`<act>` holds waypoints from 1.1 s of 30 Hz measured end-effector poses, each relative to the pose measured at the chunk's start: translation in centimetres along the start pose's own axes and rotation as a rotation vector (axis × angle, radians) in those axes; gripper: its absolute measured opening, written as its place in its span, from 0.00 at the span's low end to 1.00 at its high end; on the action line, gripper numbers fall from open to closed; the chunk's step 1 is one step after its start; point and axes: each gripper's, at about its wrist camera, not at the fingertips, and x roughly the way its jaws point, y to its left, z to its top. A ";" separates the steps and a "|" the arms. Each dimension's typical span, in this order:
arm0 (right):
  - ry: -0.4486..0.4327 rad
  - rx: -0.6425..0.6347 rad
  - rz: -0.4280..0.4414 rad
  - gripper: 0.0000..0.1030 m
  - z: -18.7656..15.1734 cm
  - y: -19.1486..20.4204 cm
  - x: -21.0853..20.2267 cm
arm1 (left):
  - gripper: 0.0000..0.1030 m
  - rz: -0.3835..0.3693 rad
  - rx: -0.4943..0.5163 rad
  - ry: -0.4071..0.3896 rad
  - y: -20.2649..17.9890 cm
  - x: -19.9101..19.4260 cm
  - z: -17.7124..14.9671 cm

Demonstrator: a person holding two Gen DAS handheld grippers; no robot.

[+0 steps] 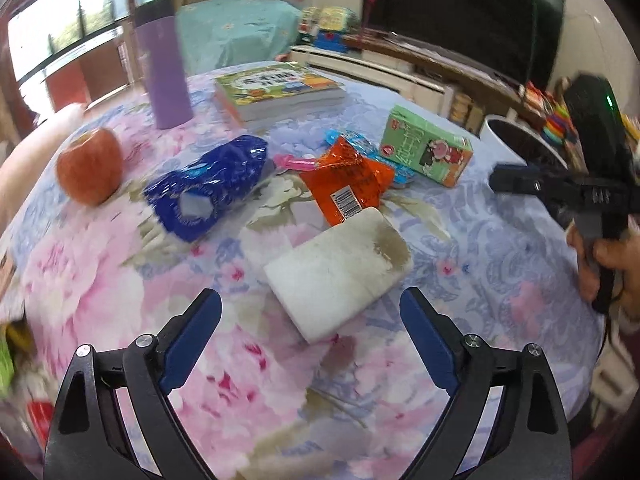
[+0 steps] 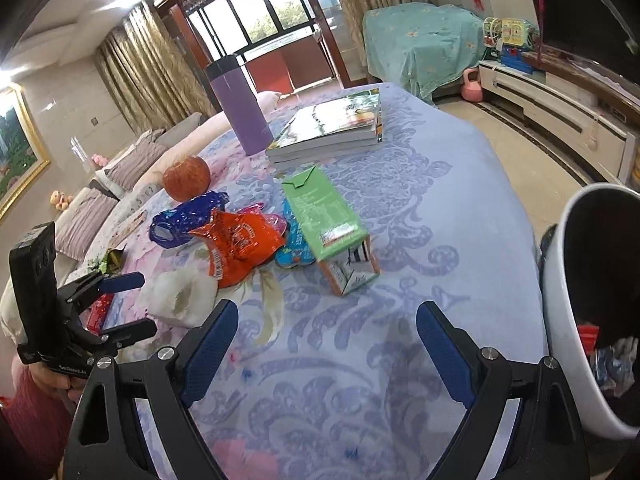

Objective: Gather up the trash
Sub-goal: 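Move both open grippers back toward the foam block and green carton, then grasp the white foam block with the left gripper while the right gripper grasps the green carton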

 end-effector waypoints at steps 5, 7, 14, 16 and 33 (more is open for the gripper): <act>0.018 -0.012 -0.005 0.89 1.4 -0.3 1.6 | 0.91 0.013 0.093 0.012 -0.4 1.5 0.7; 0.023 -0.016 -0.004 0.89 1.7 -0.3 2.1 | 0.92 -0.003 0.109 0.018 -0.6 1.8 0.9; 0.035 -0.033 -0.020 0.81 2.2 -0.1 3.9 | 0.88 -0.040 0.165 -0.001 -2.1 2.1 0.7; 0.047 -0.040 -0.032 0.50 2.0 0.0 4.0 | 0.72 -0.050 0.154 0.009 -2.3 2.2 0.6; -0.015 -0.010 -0.026 0.35 -1.4 -0.4 -1.5 | 0.68 -0.074 -0.069 -0.040 -5.5 -0.6 -0.9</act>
